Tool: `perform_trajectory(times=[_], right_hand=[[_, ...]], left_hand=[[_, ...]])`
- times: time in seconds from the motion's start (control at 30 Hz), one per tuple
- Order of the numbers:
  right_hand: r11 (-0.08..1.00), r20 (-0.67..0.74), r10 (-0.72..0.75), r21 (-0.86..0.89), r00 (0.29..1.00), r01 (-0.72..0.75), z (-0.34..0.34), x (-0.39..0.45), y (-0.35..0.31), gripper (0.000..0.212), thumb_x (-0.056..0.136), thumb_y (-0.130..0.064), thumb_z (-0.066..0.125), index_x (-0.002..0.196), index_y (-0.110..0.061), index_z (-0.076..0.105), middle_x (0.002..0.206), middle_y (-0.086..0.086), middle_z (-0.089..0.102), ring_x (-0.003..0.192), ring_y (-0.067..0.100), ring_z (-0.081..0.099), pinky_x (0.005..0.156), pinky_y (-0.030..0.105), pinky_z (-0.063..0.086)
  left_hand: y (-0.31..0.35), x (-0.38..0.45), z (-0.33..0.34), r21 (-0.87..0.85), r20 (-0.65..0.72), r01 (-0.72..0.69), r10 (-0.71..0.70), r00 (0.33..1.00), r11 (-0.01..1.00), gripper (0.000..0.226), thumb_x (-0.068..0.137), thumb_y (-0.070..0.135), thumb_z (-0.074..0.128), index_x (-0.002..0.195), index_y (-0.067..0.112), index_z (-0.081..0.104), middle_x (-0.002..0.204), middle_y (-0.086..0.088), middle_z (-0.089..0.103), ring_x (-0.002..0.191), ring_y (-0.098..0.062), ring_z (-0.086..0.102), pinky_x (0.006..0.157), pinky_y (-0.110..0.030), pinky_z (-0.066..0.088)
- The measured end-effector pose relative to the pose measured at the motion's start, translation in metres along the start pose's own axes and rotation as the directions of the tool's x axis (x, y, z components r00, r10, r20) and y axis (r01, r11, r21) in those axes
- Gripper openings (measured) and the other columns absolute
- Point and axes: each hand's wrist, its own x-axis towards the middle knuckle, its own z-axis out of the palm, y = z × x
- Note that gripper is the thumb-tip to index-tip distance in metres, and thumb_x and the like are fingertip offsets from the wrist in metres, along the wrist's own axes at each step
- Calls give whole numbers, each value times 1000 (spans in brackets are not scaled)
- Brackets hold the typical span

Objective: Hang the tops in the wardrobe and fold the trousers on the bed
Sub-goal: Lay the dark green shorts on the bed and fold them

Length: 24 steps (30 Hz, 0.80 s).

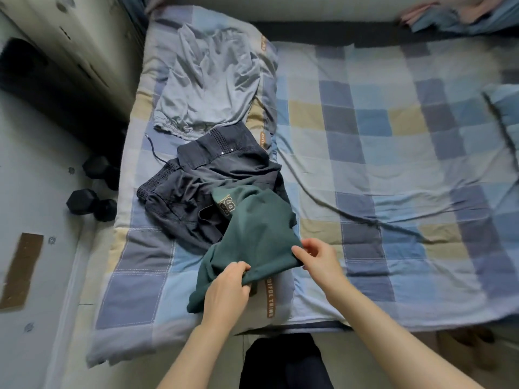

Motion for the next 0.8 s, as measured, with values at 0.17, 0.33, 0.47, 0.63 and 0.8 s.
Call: perform_trajectory(times=[0.17,0.33,0.47,0.63,0.8], right_hand=[[989,-90,-102,100,991,111,-43,-69,-49,10,90,-13,63,83,-6,65,72,3,63,63,6,57,58,18,45],[968,-202,-140,177,969,177,-100,-113,-75,5,89,-18,66,85,-19,69,79,-2,71,75,9,66,68,24,53],[951,-297,-79,263,952,161,-162,-123,-74,13,88,-25,67,100,-18,70,94,-2,73,91,14,68,81,31,54],[923,-317,-17,360,948,137,-251,-118,-70,13,92,-18,62,104,-14,66,91,-2,69,85,13,63,73,28,51],[923,-156,-48,370,987,104,-331,-122,-66,18,96,-9,52,106,-13,66,94,3,71,86,14,67,80,28,53]], left_hand=[[43,-29,-39,-6,-61,-108,107,992,994,23,88,10,59,108,20,64,103,11,50,89,-16,56,74,-35,49],[101,-47,-52,-117,54,-159,166,985,980,8,95,31,57,93,27,64,87,8,63,85,-17,55,77,-35,47],[171,-70,-52,-330,67,-169,202,977,929,15,96,21,59,83,26,62,72,11,59,69,-5,52,62,-16,39],[283,-93,-47,-593,-49,-190,201,978,782,8,93,15,65,95,24,65,84,-3,69,78,-26,64,71,-41,54],[374,-105,-30,-735,-128,-184,132,983,653,6,94,14,63,91,15,68,79,1,72,74,-9,66,70,-29,53]])
